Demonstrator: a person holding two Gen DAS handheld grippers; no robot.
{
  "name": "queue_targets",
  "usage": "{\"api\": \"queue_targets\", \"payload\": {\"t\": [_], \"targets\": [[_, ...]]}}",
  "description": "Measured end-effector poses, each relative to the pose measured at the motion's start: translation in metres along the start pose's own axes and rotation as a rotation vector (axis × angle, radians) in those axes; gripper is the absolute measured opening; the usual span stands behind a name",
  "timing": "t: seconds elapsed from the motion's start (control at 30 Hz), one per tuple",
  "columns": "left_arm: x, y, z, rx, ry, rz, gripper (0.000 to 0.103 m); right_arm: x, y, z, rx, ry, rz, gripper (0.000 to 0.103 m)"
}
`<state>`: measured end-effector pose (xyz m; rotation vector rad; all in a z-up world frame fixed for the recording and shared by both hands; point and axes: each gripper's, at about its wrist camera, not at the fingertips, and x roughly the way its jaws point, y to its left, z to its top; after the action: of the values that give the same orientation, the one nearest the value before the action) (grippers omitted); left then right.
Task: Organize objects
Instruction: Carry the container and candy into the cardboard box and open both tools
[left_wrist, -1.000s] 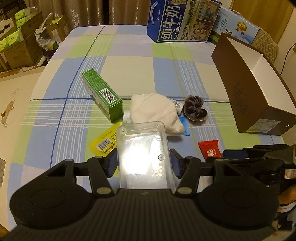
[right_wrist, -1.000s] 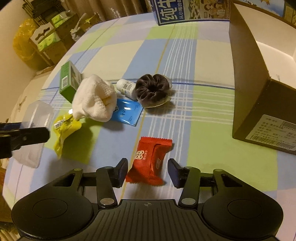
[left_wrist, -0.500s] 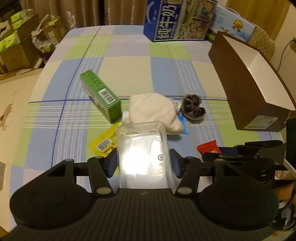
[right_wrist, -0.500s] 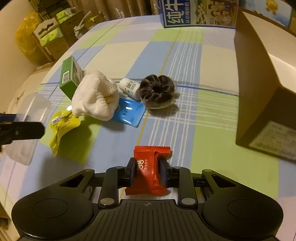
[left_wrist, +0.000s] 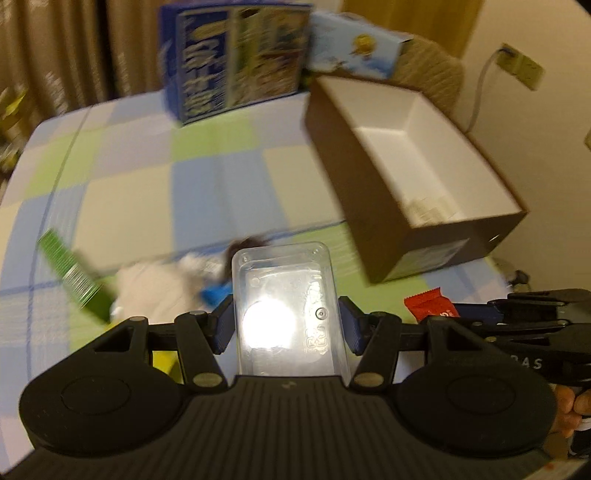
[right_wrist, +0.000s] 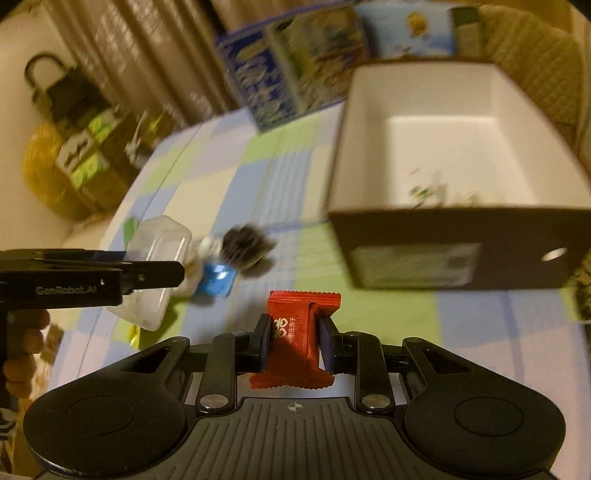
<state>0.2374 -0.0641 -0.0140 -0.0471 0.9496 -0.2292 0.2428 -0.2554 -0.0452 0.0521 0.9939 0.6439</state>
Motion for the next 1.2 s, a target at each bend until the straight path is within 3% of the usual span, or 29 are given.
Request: {"api": "queue_targets", "payload": {"t": [0.27, 0.47, 0.73, 1.2], "targets": [[0.015, -0.065, 0.052, 0.072, -0.064, -0.069, 0.053, -0.044, -0.058, 0.049, 0.028, -0.131, -0.05, 0.024], [0.047, -0.105, 0.092, 0.104, -0.071, -0.094, 0.053, -0.039, -0.104, 0.091, 0.036, -0.166, -0.109, 0.024], [0.106, -0.128, 0.137, 0.154, -0.045, -0.092, 0.053, 0.0, -0.146, 0.132, 0.015, -0.136, -0.145, 0.024], [0.212, -0.123, 0.187, 0.245, 0.077, 0.008, 0.053, 0.075, -0.172, 0.171, -0.087, -0.015, -0.199, 0.024]]}}
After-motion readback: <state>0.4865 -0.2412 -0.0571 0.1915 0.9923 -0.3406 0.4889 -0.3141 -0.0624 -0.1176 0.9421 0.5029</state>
